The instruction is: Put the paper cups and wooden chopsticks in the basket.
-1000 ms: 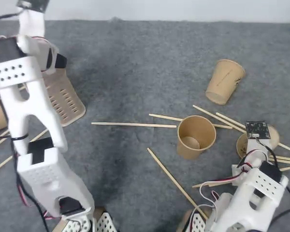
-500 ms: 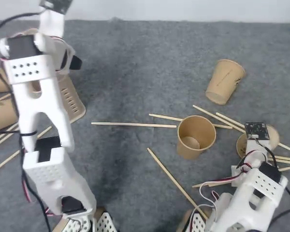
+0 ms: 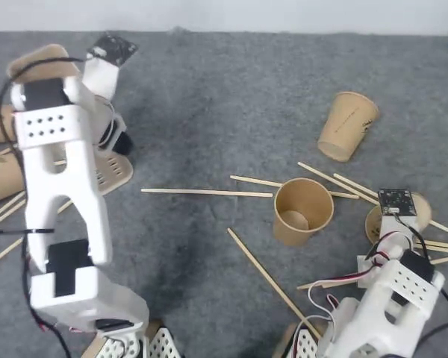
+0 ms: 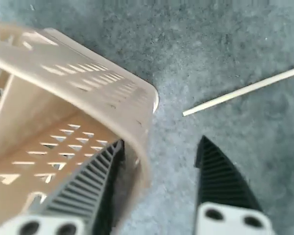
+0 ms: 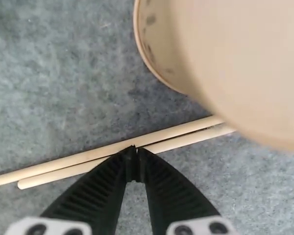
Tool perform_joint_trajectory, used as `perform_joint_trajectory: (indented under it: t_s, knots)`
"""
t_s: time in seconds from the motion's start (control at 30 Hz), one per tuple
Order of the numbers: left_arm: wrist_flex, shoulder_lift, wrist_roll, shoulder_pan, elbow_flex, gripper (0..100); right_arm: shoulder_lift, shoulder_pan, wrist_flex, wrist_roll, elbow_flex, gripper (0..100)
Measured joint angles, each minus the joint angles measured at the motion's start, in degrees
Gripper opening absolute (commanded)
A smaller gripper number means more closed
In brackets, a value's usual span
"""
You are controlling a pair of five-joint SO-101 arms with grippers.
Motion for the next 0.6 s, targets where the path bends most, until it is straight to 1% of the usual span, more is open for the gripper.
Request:
perform_joint_trajectory:
  t_s: [0.03,0.07,0.13,0.2,0.27,0.33,0.5,0.6]
  knots:
    - [-1.5,-0.2,0.0,0.0,1.7,3,0.0,0.0,0.0,0.0,0.0,1.2]
    - [-3.2,-0.3,0.0,0.0,3.3,0,0.0,0.0,0.0,0.0,0.0,1.2]
    - [-7.4,-0.3,0.0,0.4,6.1,2,0.0,0.0,0.0,0.0,0.0,1.2]
    - [-11.5,-0.6,0.1,2.0,8.0,1,0.0,0.0,0.0,0.0,0.0,1.2]
    - [-14.4,-0.9,3.5,3.3,8.6,1,0.0,0.0,0.0,0.0,0.0,1.2]
    - [-17.8,-0.9,9.9,4.7,9.1,1,0.0,0.0,0.0,0.0,0.0,1.2]
    - [-26.8,-0.9,30.0,9.7,9.1,1,0.0,0.0,0.0,0.0,0.0,1.2]
    - [-30.9,-0.9,38.4,12.4,9.1,1,0.0,0.0,0.0,0.0,0.0,1.2]
